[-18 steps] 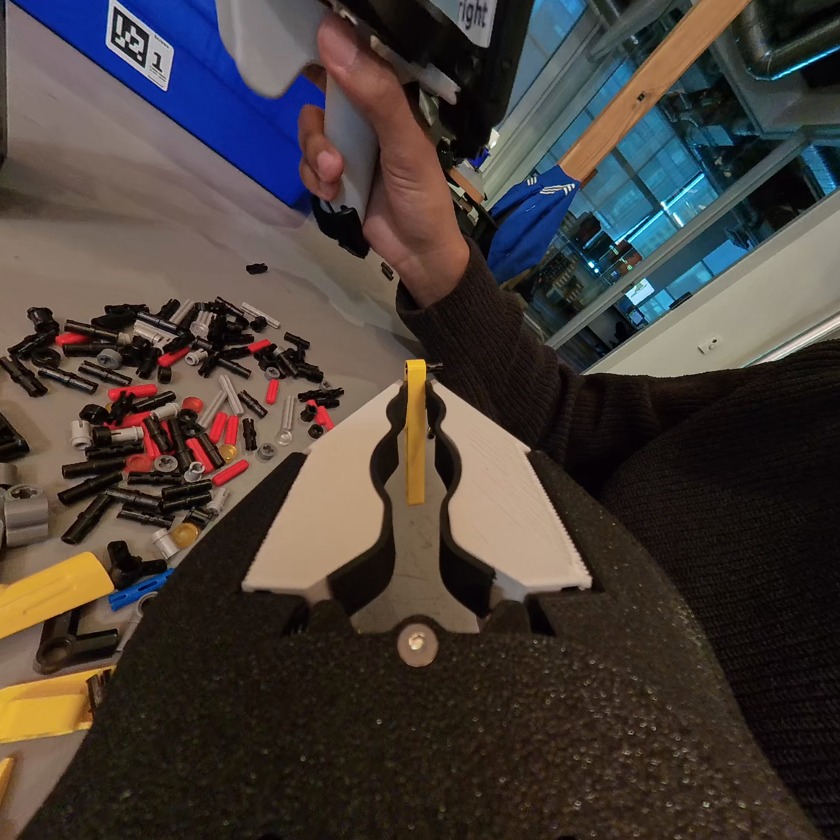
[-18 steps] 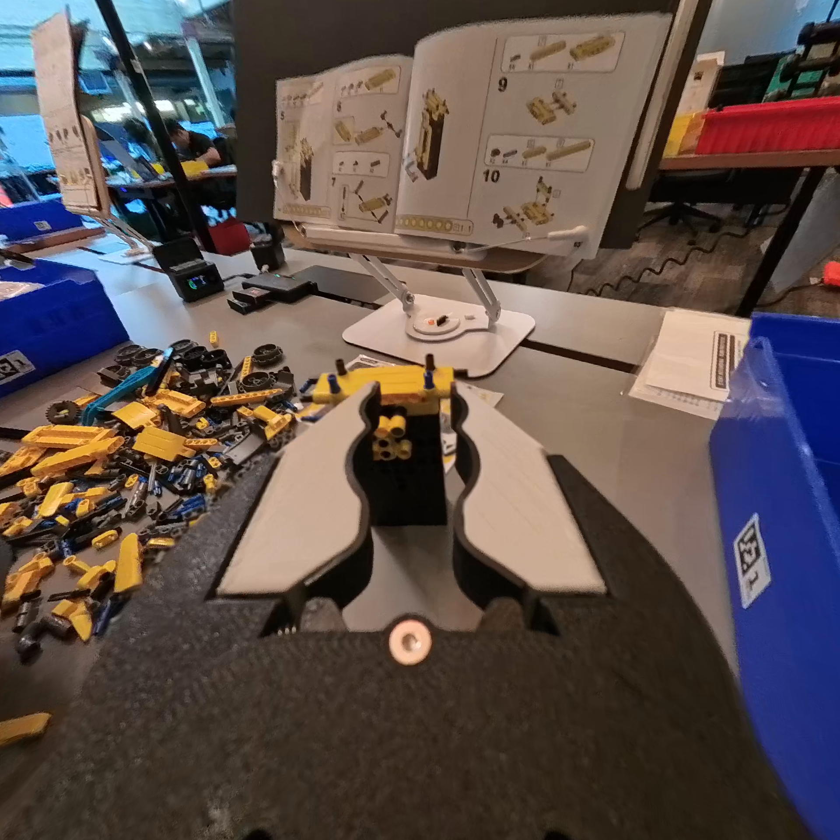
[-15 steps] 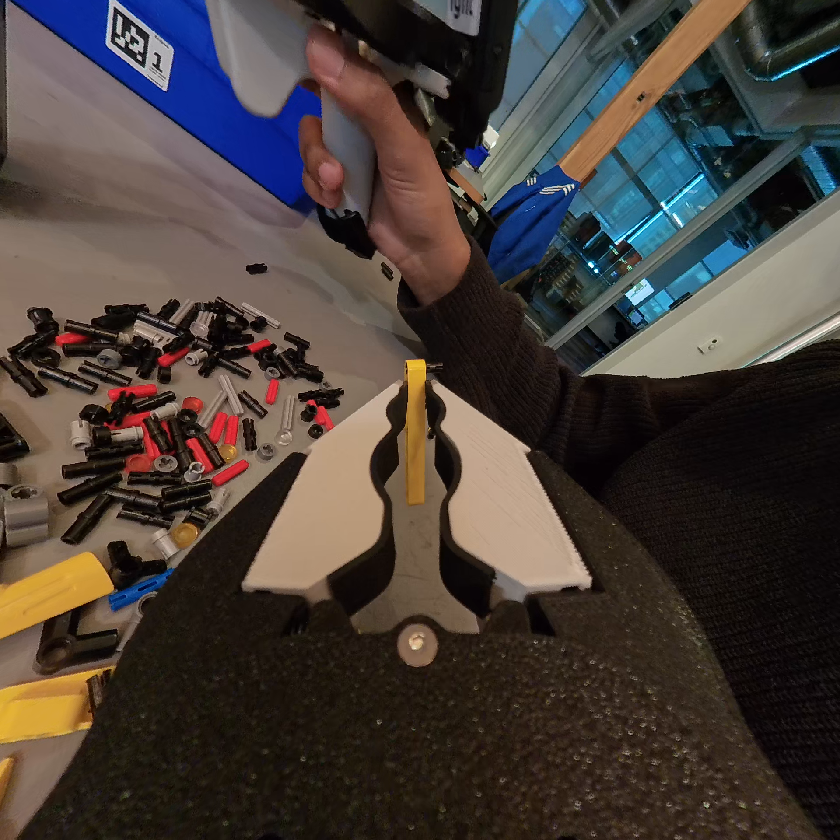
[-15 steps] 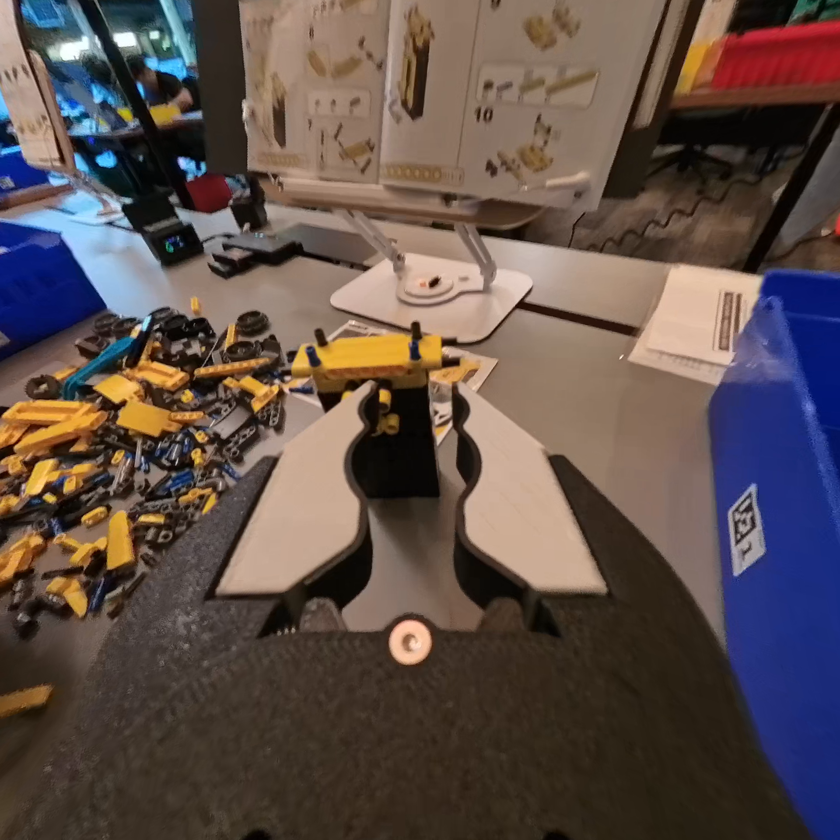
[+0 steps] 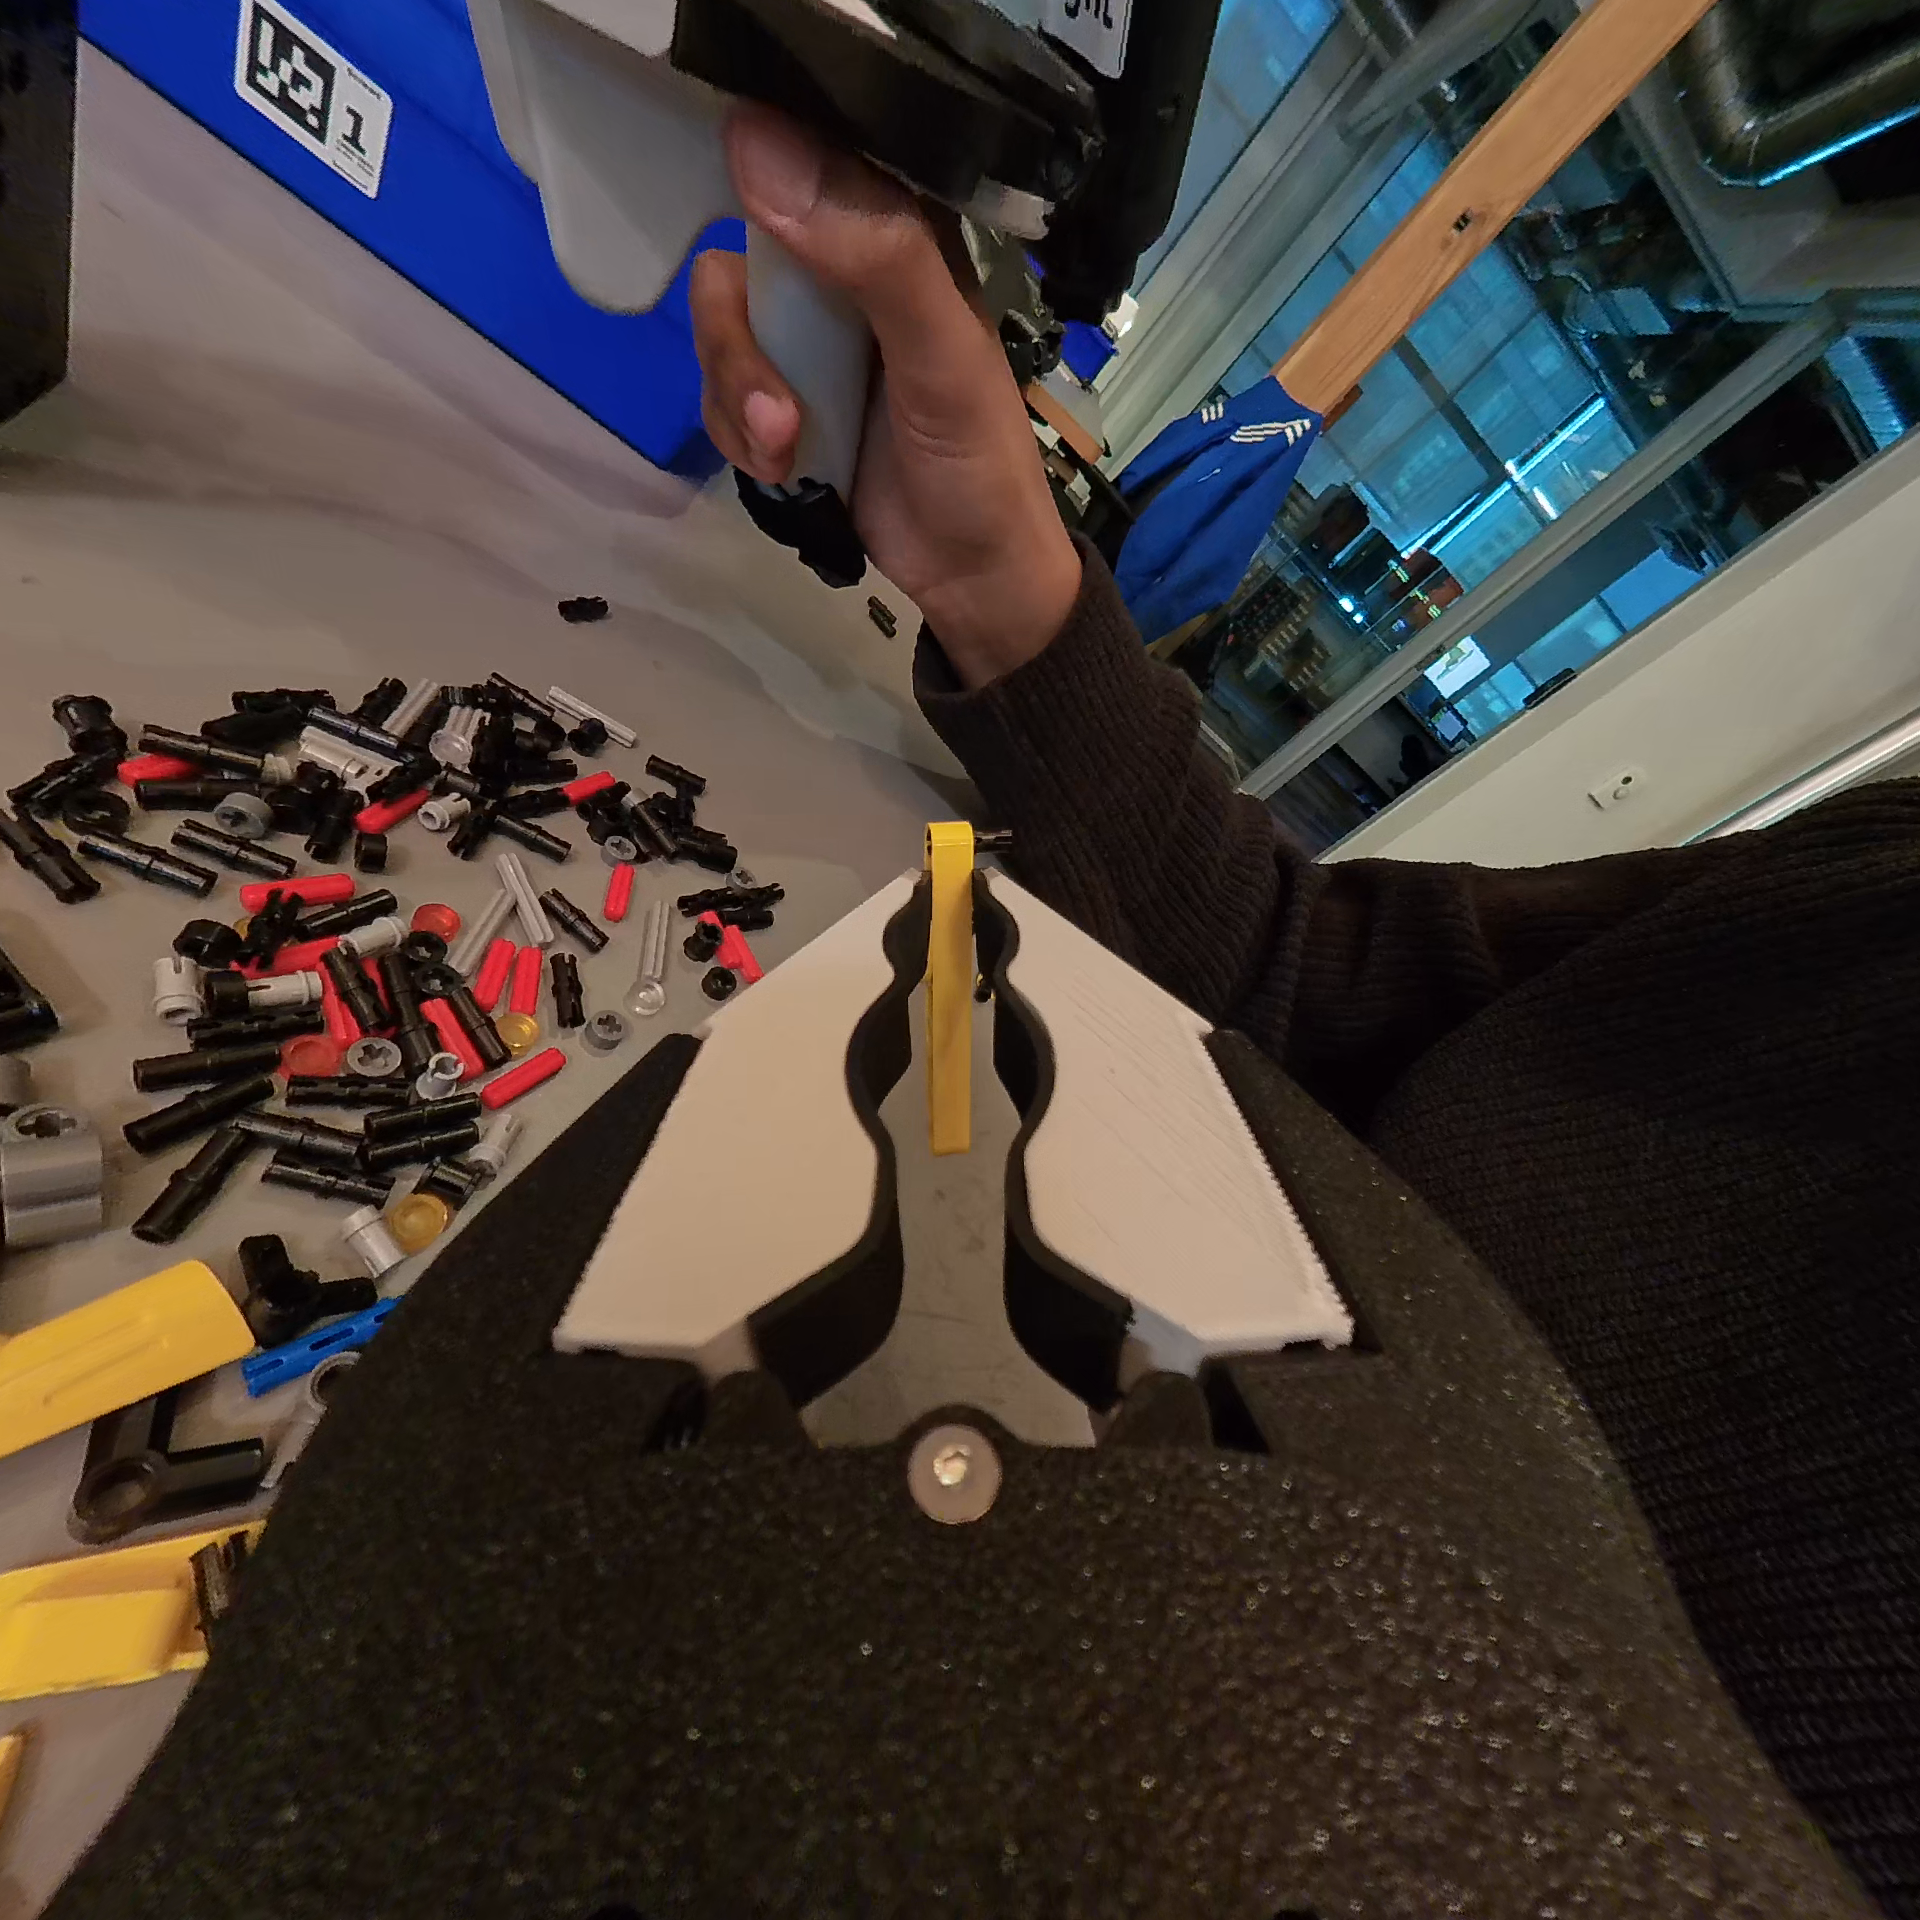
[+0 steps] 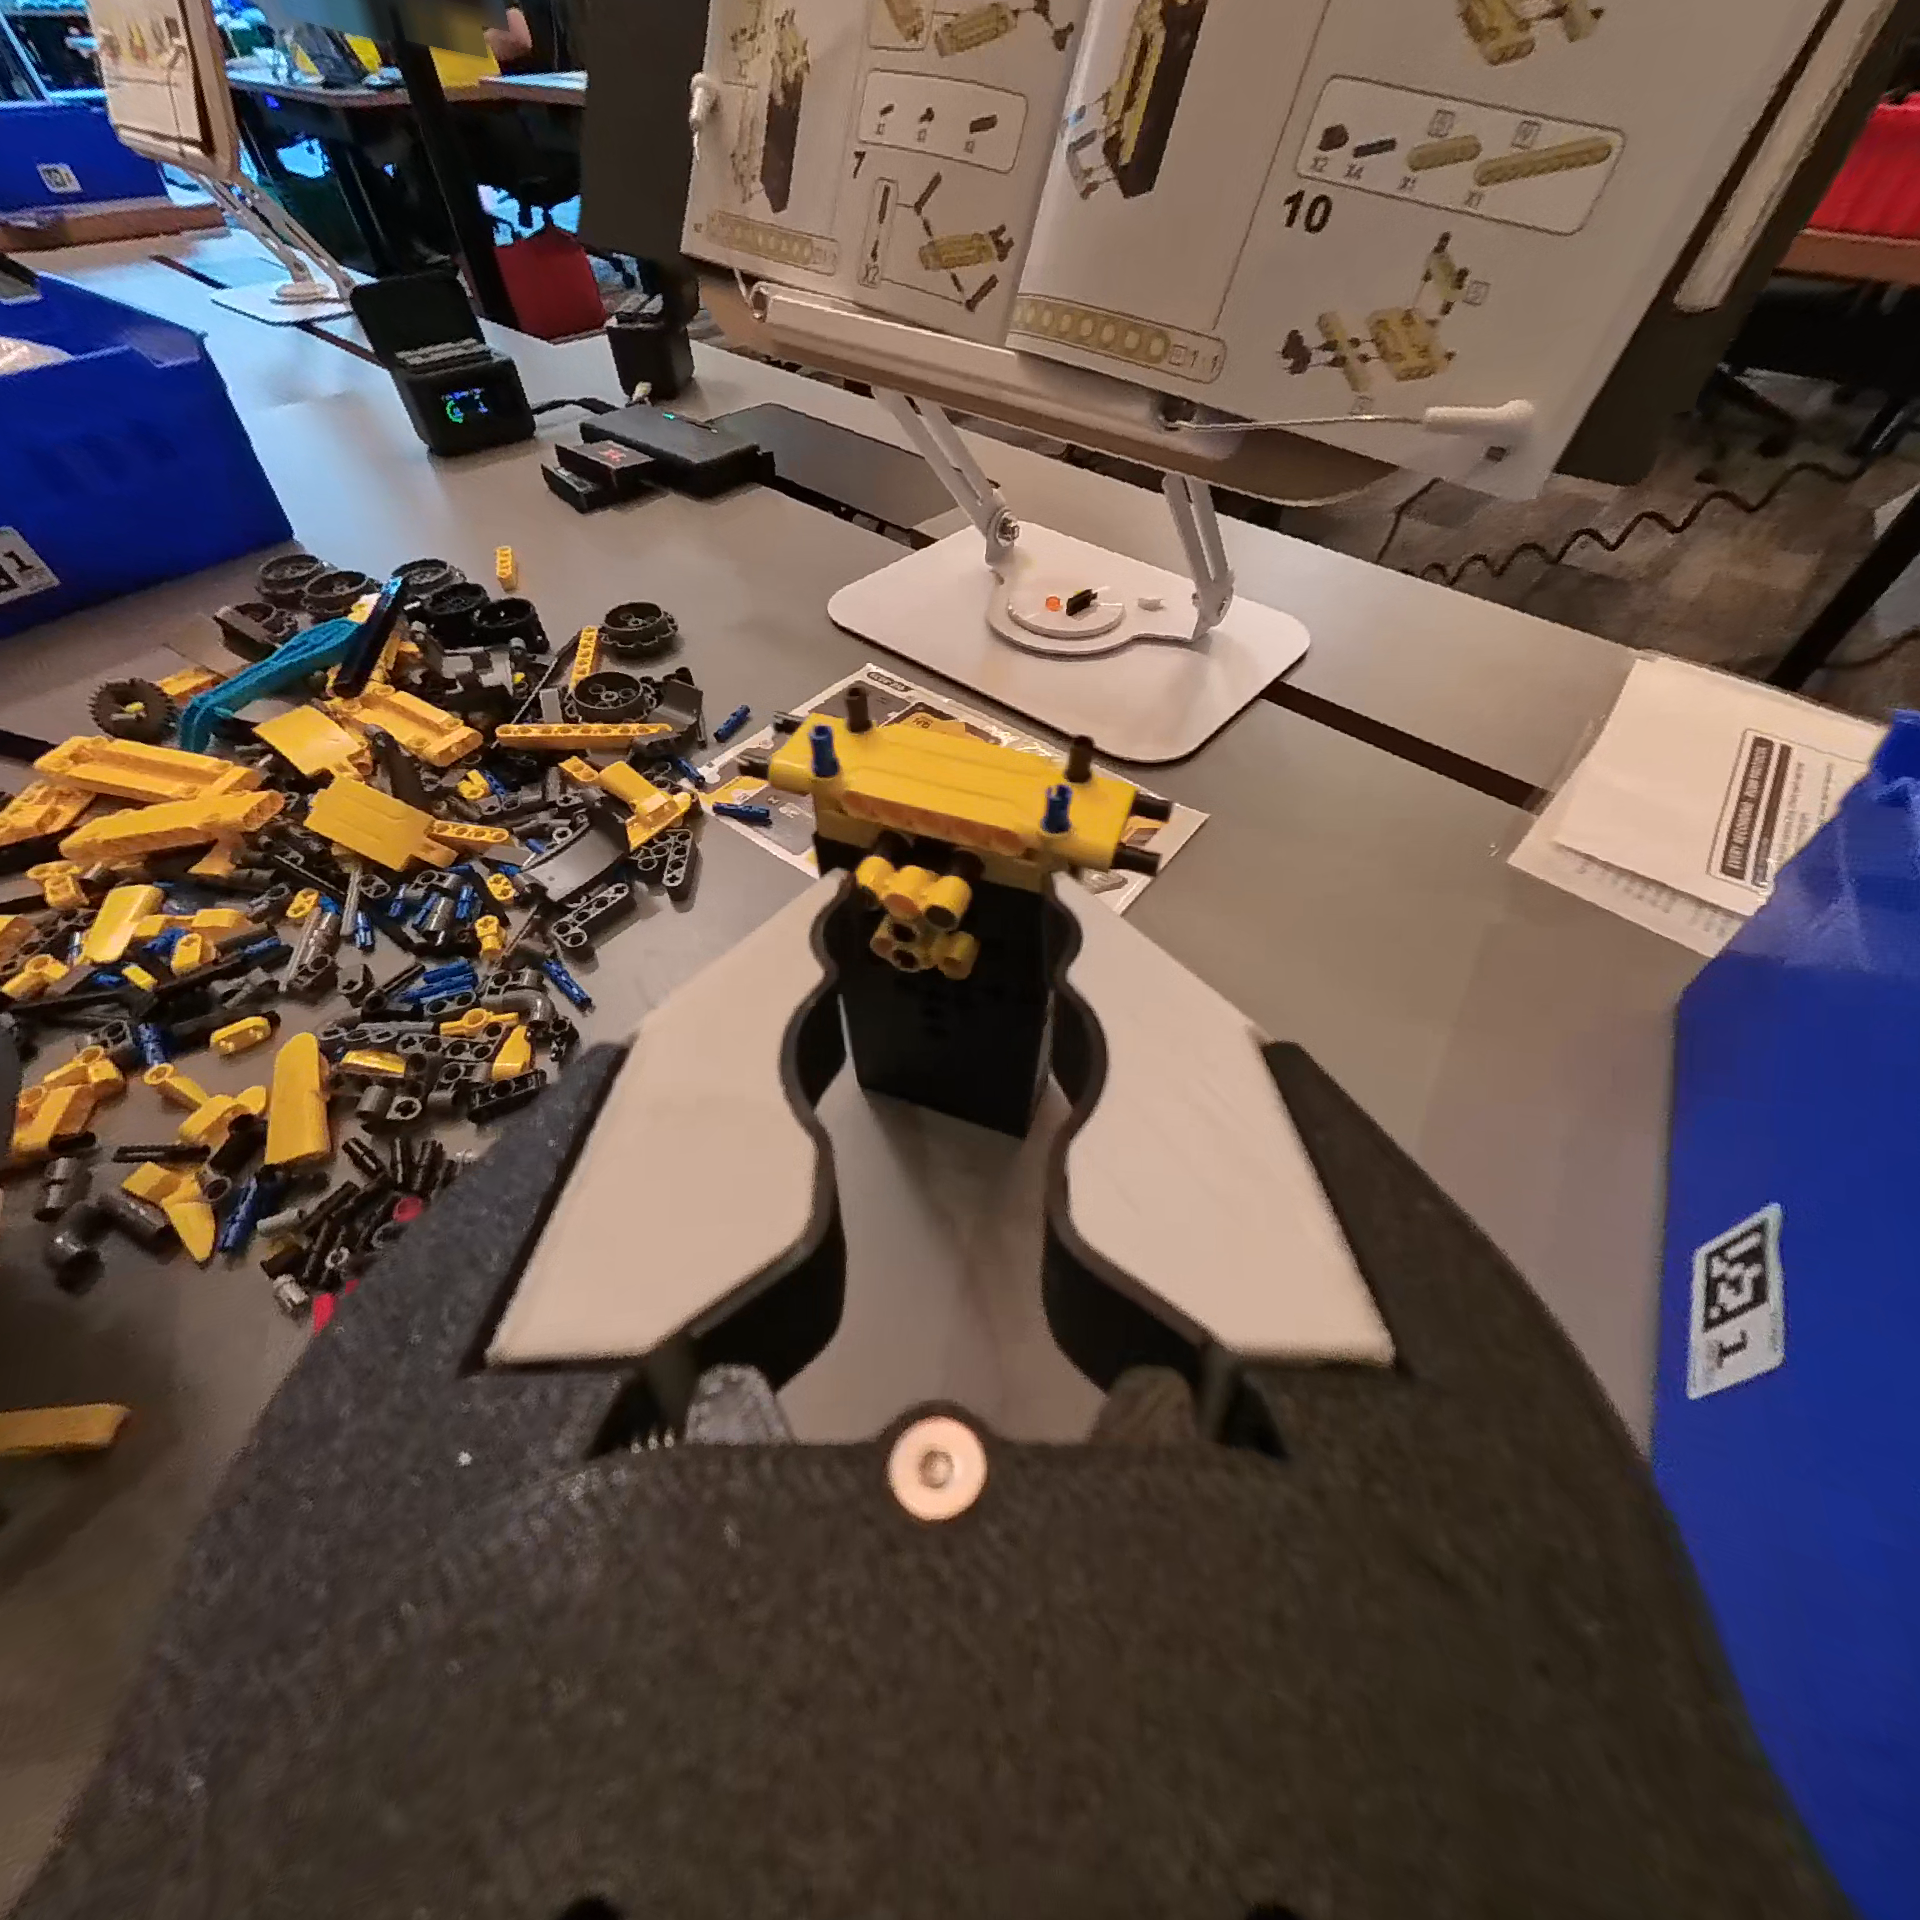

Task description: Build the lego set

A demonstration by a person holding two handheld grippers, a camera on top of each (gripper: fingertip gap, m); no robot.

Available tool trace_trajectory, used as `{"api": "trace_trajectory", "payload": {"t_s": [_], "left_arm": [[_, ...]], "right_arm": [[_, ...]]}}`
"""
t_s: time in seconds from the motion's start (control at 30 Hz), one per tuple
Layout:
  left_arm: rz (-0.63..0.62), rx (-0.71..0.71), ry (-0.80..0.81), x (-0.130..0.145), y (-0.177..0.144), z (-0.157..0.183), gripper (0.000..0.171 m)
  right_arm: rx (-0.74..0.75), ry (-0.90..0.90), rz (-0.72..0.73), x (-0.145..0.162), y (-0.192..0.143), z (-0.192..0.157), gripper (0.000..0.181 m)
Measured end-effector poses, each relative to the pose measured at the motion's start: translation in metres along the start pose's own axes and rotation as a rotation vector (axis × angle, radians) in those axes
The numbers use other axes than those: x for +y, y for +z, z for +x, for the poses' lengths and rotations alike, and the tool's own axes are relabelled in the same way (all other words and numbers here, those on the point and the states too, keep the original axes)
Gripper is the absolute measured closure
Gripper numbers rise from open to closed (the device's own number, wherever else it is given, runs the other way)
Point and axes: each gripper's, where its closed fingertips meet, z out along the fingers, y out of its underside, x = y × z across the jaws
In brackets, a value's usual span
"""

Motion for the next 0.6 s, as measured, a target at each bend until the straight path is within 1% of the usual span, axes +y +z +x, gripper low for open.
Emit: {"api": "trace_trajectory", "payload": {"t_s": [0.2,0.33,0.43,0.6], "left_arm": [[0.0,0.0,-0.001,0.0,0.0,0.0,0.164],[-0.001,0.001,-0.002,0.0,0.0,0.0,0.164],[-0.002,0.001,-0.003,0.0,0.0,0.0,0.164],[-0.002,0.001,-0.003,0.0,0.0,0.0,0.164]], "right_arm": [[0.037,-0.084,-0.058,0.009,0.005,-0.002,0.147],[0.078,-0.143,-0.092,0.014,0.007,0.0,0.157],[0.076,-0.149,-0.102,0.016,0.009,-0.002,0.16],[0.072,-0.144,-0.106,0.017,0.01,-0.003,0.161]]}}
